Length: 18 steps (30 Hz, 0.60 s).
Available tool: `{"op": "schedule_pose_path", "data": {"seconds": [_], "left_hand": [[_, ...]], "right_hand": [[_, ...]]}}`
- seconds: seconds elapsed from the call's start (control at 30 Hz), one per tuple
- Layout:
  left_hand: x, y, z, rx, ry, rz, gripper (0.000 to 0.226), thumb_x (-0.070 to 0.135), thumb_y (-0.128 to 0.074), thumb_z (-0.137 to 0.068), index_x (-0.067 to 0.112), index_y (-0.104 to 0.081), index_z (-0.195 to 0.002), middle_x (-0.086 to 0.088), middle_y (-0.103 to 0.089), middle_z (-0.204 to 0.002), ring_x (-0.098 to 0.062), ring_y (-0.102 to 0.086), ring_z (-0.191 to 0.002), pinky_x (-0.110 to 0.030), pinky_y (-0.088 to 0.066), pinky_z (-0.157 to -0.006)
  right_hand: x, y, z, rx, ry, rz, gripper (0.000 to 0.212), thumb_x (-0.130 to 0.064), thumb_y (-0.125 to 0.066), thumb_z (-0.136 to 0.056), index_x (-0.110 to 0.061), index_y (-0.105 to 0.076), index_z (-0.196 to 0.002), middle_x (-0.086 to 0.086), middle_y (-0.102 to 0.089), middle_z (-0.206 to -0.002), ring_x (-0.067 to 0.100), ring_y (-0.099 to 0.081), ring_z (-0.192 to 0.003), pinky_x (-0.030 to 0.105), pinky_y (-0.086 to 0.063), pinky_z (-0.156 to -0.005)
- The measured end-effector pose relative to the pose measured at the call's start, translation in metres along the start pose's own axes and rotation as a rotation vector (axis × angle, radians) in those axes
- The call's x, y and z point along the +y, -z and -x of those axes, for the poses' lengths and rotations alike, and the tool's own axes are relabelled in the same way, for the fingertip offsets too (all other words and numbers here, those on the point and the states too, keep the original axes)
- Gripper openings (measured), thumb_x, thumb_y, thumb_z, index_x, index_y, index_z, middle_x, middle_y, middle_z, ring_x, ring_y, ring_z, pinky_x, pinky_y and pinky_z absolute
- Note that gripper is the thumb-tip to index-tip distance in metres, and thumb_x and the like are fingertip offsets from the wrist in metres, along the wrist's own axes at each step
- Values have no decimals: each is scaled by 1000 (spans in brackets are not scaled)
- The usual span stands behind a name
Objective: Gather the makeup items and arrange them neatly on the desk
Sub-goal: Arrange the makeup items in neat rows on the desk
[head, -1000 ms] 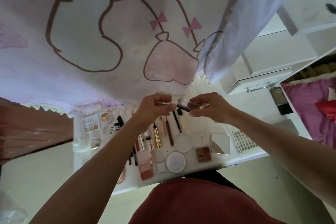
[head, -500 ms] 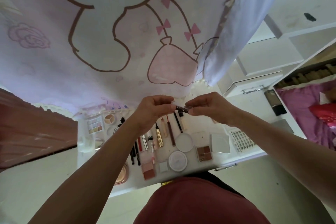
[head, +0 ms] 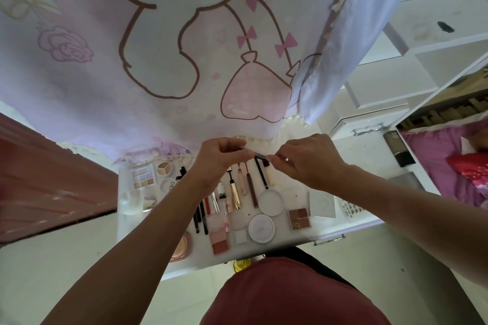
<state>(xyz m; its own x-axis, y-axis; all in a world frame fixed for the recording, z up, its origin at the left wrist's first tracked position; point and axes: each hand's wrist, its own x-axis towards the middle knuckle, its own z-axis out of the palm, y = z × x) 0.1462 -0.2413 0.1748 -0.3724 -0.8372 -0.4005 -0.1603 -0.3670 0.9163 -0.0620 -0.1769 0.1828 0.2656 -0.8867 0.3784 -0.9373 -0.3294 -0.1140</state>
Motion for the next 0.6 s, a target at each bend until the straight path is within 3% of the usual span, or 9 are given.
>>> {"op": "schedule_pose_path", "data": {"seconds": [0.13,0.2,0.33,0.43,0.5,0.6], "left_hand": [[2,2,5,26,-24,0,35,7,-77,-76,1,-68,-108,-5,-71,-86,-12,-69,-80,-26,-52,-86],[3,2,7,48,-32,14,33,8,-77,-76,2,-68,-107,-7,-71,-88,-10,-69,-81,-27,-51,-88],[3,5,9,89,-24,85,29,12,-79,-74,10,-70,-101,-20,-69,-105,-28,-67,-101,-35,-50,-99],[3,6,10,86,-24,104,30,10,-78,-74,10,-70,-103,-21,-69,-108,-28,-67,-101,-34,-50,-98],[3,7,12,70,-33,108,32,7,-77,-76,8,-69,-106,-20,-69,-106,-21,-67,-95,-31,-51,-95],[4,14,14,34,-41,160,34,4,-74,-77,5,-67,-110,-17,-70,-106,-23,-67,-97,-32,-51,-95]], "right_hand": [[-6,3,-8,60,72,1,44,-36,-59,-89,-14,-56,-51,-3,-46,-42,18,-28,-35,20,-23,-47],[-9,2,-9,72,93,-10,38,-31,-62,-88,-13,-59,-54,-2,-47,-44,19,-31,-34,20,-25,-44],[-12,-4,-12,74,123,-12,39,-30,-52,-94,-11,-63,-62,-1,-51,-49,21,-40,-35,22,-32,-39],[-12,-3,-15,31,142,-75,36,-30,-50,-95,-10,-68,-70,0,-56,-53,22,-47,-39,28,-41,-38],[-13,3,-18,-64,91,-174,29,-33,-52,-94,-13,-72,-85,0,-67,-66,19,-59,-49,34,-50,-46],[-9,16,-23,-301,-210,-431,32,-43,-67,-88,-20,-70,-110,-9,-71,-99,4,-66,-84,30,-55,-74]]}}
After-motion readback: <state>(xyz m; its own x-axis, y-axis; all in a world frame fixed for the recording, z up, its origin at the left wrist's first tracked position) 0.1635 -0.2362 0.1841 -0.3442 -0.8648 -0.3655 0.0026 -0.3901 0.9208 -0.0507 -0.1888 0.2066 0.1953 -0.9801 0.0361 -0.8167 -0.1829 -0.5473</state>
